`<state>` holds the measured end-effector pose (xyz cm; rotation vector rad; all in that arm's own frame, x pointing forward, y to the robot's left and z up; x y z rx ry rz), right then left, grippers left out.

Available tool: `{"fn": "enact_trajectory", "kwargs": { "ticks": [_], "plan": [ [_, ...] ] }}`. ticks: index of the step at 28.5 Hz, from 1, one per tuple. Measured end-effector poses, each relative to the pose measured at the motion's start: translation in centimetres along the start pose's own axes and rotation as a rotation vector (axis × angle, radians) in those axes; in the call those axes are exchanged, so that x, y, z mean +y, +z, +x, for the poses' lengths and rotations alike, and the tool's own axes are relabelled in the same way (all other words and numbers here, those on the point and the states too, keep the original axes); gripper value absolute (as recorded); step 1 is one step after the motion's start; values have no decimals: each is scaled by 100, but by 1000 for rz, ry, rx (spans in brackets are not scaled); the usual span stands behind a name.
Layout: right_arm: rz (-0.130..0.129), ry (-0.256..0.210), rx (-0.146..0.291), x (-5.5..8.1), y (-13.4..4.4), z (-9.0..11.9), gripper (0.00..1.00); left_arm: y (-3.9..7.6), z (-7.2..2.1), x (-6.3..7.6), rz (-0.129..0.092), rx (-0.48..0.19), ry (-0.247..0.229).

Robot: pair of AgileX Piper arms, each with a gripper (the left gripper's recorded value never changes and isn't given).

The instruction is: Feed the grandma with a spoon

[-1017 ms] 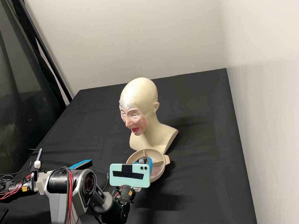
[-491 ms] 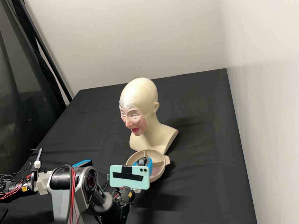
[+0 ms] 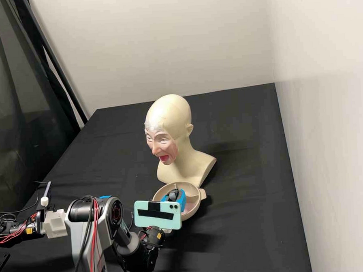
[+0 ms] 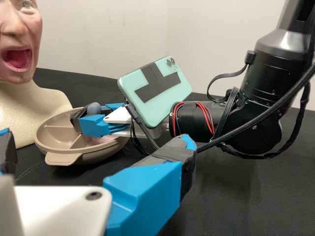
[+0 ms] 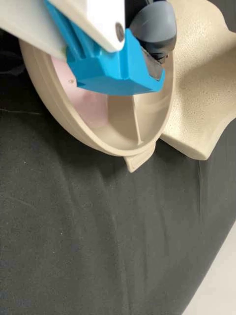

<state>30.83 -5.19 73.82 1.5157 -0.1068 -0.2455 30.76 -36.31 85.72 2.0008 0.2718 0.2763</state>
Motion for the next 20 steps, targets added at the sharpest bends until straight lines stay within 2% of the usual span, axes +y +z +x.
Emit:
{"fn": "enact_trajectory", "kwargs": {
  "ticks": [8,12,17,20],
  "plan": [
    [-3,8,-3,-25,-1,31,0,0,0,0,0,0,0],
    [-1,15,-5,25,-2,-30,0,0,0,0,0,0,0],
    [-8,8,2,193,-5,-209,0,0,0,0,0,0,0],
    [-9,23,24,336,-36,-339,0,0,0,0,0,0,0]
  ]
}}
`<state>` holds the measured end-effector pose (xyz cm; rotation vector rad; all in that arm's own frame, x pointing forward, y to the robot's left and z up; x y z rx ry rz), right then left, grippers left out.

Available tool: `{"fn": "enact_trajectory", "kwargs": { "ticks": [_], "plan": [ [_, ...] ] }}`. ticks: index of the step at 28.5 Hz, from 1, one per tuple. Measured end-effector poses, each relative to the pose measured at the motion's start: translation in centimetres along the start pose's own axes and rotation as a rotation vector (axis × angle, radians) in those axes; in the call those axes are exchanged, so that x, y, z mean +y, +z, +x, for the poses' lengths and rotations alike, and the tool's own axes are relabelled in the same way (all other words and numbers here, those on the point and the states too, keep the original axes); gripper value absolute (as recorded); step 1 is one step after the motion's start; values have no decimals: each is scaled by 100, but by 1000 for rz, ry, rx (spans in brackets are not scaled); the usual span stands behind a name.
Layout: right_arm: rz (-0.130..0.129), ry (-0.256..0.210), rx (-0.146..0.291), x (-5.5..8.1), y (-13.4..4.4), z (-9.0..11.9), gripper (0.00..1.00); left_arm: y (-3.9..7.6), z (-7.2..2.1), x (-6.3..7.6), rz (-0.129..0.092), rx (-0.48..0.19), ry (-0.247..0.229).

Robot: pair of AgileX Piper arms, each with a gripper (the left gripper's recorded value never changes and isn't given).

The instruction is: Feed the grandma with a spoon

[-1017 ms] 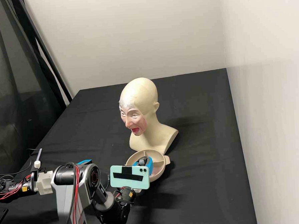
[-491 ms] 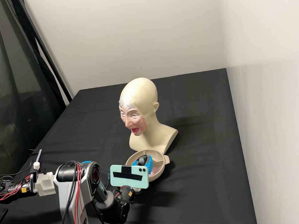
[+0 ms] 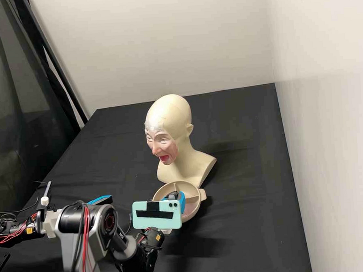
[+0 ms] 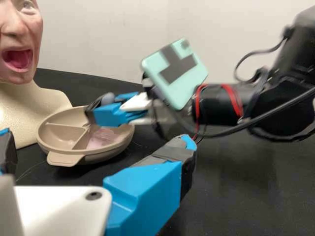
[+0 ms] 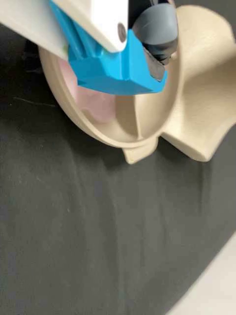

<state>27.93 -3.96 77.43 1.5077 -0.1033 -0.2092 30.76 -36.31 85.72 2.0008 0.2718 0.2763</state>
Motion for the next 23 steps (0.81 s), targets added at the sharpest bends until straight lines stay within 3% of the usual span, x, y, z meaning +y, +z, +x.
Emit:
{"fn": "enact_trajectory", "kwargs": {
  "ticks": [6,13,17,23],
  "plan": [
    [60,64,3,214,-13,-175,0,0,0,0,0,0,0],
    [47,64,54,263,-87,-263,0,0,0,0,0,0,0],
    [69,72,76,295,-126,-280,0,0,0,0,0,0,0],
    [81,86,108,346,-216,-227,0,0,0,0,0,0,0]
  ]
}}
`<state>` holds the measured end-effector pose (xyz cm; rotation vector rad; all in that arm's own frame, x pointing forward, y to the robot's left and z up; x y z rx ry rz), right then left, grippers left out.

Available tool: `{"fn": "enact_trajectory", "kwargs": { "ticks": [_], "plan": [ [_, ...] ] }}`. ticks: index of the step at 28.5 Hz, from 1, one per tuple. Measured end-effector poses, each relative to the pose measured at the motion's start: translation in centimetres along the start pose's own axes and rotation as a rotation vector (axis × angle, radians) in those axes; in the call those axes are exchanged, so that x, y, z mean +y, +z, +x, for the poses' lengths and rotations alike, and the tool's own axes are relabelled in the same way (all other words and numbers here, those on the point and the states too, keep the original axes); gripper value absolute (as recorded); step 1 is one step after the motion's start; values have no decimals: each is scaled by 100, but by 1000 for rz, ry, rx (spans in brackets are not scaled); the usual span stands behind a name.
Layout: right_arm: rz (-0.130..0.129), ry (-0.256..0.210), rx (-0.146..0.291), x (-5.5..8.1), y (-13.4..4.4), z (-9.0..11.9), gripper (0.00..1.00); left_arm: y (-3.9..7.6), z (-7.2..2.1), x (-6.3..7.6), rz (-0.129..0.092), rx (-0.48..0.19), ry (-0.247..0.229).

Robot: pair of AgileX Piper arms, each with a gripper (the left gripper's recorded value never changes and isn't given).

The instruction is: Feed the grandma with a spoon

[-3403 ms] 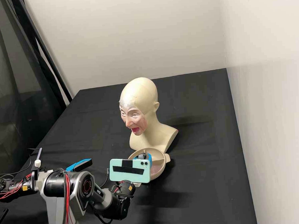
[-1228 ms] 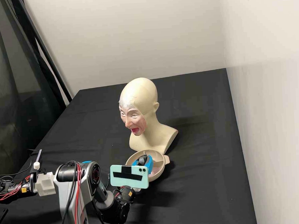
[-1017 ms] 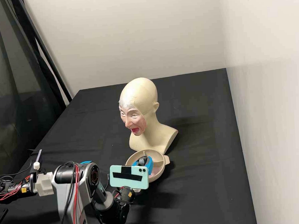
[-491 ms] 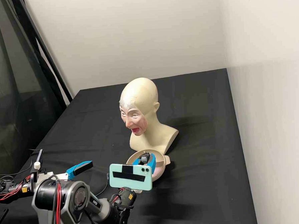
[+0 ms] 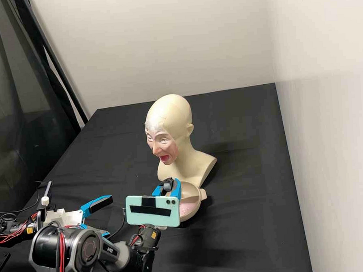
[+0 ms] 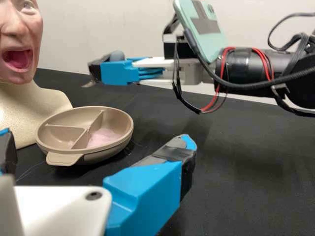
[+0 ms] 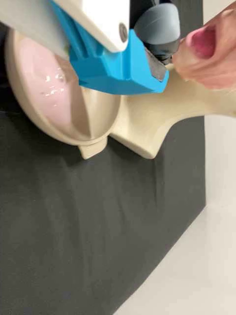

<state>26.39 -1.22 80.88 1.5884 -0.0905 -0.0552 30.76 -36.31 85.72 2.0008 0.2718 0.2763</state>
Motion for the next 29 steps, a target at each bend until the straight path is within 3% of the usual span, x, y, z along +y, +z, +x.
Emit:
{"fn": "enact_trajectory", "kwargs": {
  "ticks": [7,15,21,29],
  "plan": [
    [3,16,46,46,-154,168,0,0,0,0,0,0,0],
    [28,38,68,74,-316,321,0,0,0,0,0,0,0],
    [8,34,109,48,-432,377,0,0,0,0,0,0,0],
    [-11,18,105,-1,-489,462,0,0,0,0,0,0,0]
  ]
}}
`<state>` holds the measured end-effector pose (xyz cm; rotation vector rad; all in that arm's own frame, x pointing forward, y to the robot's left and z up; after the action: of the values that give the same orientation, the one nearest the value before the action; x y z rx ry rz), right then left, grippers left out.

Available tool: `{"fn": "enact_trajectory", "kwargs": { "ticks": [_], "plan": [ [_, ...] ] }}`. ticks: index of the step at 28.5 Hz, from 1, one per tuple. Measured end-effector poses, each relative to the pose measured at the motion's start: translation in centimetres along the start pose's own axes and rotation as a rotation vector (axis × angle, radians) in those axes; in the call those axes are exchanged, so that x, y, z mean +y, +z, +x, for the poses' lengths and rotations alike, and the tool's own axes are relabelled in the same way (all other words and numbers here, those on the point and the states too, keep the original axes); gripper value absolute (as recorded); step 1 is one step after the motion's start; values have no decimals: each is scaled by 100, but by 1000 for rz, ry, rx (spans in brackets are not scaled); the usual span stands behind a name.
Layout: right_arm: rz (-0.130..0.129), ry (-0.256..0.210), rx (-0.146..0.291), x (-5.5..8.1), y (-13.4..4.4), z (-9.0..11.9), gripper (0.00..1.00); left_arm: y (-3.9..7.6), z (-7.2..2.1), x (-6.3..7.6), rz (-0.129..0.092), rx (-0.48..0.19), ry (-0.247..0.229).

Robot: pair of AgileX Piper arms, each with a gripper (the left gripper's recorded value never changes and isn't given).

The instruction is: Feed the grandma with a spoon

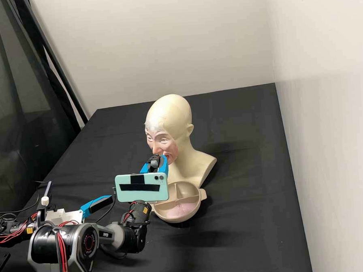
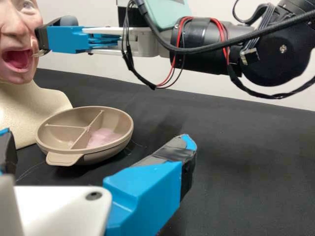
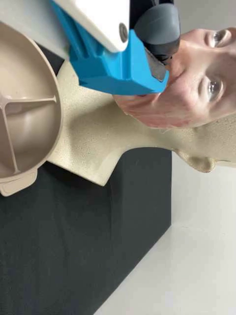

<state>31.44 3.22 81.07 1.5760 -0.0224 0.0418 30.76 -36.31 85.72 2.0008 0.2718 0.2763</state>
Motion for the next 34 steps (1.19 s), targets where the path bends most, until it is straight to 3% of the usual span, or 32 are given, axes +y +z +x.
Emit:
{"fn": "enact_trajectory", "kwargs": {
  "ticks": [22,34],
  "plan": [
    [14,-52,-8,-116,-93,13,0,5,12,17,0,-2,6],
    [23,-20,-11,-71,-156,86,0,5,12,17,0,-2,6]
  ]
}}
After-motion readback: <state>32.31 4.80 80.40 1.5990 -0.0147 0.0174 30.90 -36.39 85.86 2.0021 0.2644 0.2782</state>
